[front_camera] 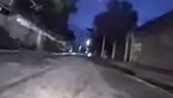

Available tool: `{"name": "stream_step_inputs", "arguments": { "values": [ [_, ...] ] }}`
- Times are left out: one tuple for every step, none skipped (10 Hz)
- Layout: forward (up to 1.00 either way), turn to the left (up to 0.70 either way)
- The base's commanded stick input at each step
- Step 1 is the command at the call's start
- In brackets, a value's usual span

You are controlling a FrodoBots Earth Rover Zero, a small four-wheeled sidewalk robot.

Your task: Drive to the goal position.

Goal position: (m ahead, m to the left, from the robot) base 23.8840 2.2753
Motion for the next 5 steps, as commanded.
{"name": "stream_step_inputs", "arguments": {
  "values": [
    [0.85, -0.19],
    [0.85, -0.33],
    [0.85, -0.33],
    [0.85, -0.07],
    [0.85, 0.01]
  ]
}}
